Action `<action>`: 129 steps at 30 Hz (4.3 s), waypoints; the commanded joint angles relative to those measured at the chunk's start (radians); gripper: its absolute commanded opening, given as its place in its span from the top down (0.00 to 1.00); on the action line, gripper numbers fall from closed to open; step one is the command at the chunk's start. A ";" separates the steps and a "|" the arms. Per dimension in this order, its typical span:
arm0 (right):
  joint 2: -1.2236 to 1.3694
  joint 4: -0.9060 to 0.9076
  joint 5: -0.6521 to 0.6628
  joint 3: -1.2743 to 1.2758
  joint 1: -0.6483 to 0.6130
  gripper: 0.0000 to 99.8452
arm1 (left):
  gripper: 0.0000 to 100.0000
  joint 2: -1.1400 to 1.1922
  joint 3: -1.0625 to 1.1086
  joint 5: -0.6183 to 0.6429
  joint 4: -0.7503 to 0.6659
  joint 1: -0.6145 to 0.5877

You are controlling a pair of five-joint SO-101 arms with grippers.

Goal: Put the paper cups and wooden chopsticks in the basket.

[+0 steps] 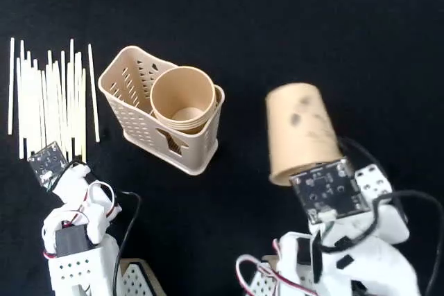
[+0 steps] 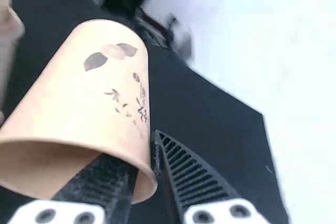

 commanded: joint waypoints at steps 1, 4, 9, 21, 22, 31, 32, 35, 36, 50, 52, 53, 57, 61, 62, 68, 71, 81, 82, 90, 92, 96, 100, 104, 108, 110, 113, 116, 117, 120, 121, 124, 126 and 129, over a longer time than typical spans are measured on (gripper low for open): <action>0.154 -0.003 -0.092 -0.159 -0.180 0.99 | 0.97 -0.005 0.016 0.006 0.005 0.007; 0.292 -0.002 -0.149 -0.285 -0.305 0.99 | 0.97 -0.005 0.016 0.006 0.005 0.007; 0.579 0.025 -0.204 -0.472 -0.407 0.99 | 0.97 -0.005 0.016 0.006 0.005 0.007; 1.013 0.195 -0.276 -0.895 -0.512 0.99 | 0.97 -0.005 0.016 0.006 0.005 0.007; 1.033 0.196 -0.281 -0.906 -0.512 0.99 | 0.97 -0.005 0.016 0.006 0.005 0.007; 1.144 0.212 -0.293 -0.912 -0.514 0.99 | 0.97 -0.005 0.016 0.006 0.005 0.007; 1.150 0.213 -0.293 -0.911 -0.514 0.99 | 0.97 -0.005 0.016 0.006 0.005 0.007; 1.161 0.215 -0.293 -0.911 -0.519 0.99 | 0.97 -0.005 0.016 0.006 0.005 0.007; 1.161 0.215 -0.293 -0.911 -0.534 0.99 | 0.97 -0.005 0.016 0.006 0.005 0.007; 1.081 0.215 -0.295 -0.819 -0.671 0.86 | 0.97 -0.005 0.016 0.006 0.005 0.007; 1.066 0.213 -0.301 -0.822 -0.671 0.85 | 0.97 -0.005 0.016 0.006 0.005 0.007; 1.059 0.212 -0.305 -0.822 -0.671 0.85 | 0.97 -0.005 0.016 0.006 0.005 0.007; 1.035 0.198 -0.308 -0.843 -0.671 0.85 | 0.97 -0.005 0.016 0.006 0.005 0.007; 1.023 0.173 -0.328 -0.928 -0.671 0.85 | 0.97 -0.005 0.016 0.006 0.005 0.007; 1.026 0.160 -0.350 -0.947 -0.671 0.85 | 0.97 -0.005 0.016 0.006 0.005 0.007; 1.029 -0.005 -0.422 -0.857 -0.672 0.85 | 0.97 -0.005 0.016 0.006 0.005 0.007; 1.029 -0.091 -0.423 -0.737 -0.674 0.85 | 0.97 -0.005 0.016 0.006 0.005 0.007; 1.029 -0.282 -0.450 -0.529 -0.672 0.85 | 0.97 -0.005 0.016 0.006 0.005 0.007; 1.027 -0.282 -0.450 -0.519 -0.671 0.85 | 0.97 -0.005 0.016 0.006 0.005 0.007; 0.924 -0.232 -0.457 -0.700 -0.618 0.85 | 0.97 -0.005 0.016 0.006 0.005 0.007; 0.892 -0.186 -0.457 -0.736 -0.652 0.85 | 0.97 -0.005 0.016 0.006 0.005 0.007; 0.829 -0.091 -0.456 -0.768 -0.684 0.85 | 0.97 -0.005 0.016 0.006 0.005 0.007; 0.803 -0.032 -0.456 -0.727 -0.689 0.85 | 0.97 -0.005 0.016 0.006 0.005 0.007; 0.803 -0.038 -0.448 -0.598 -0.703 0.85 | 0.97 -0.005 0.016 0.006 0.005 0.007; 0.803 -0.129 -0.448 -0.461 -0.706 0.85 | 0.97 -0.005 0.016 0.006 0.005 0.007; 0.803 -0.196 -0.448 -0.394 -0.704 0.85 | 0.97 -0.005 0.016 0.006 0.005 0.007; 0.803 -0.304 -0.448 -0.318 -0.703 0.85 | 0.97 -0.005 0.016 0.006 0.005 0.007; 0.797 -0.402 -0.448 -0.305 -0.701 0.85 | 0.97 -0.005 0.016 0.006 0.005 0.007; 0.796 -0.433 -0.448 -0.305 -0.697 0.85 | 0.97 -0.005 0.016 0.006 0.005 0.007; 0.796 -0.529 -0.453 -0.306 -0.692 0.85 | 0.97 -0.005 0.016 0.006 0.005 0.007; 0.796 -0.551 -0.453 -0.306 -0.692 0.85 | 0.97 -0.005 0.016 0.006 0.005 0.007; 0.797 -0.574 -0.454 -0.306 -0.697 0.86 | 0.97 -0.005 0.016 0.006 0.005 0.007; 0.802 -0.572 -0.456 -0.298 -0.697 0.86 | 0.97 -0.005 0.016 0.006 0.005 0.007; 0.805 -0.580 -0.454 -0.265 -0.694 0.86 | 0.97 -0.005 0.016 0.006 0.005 0.007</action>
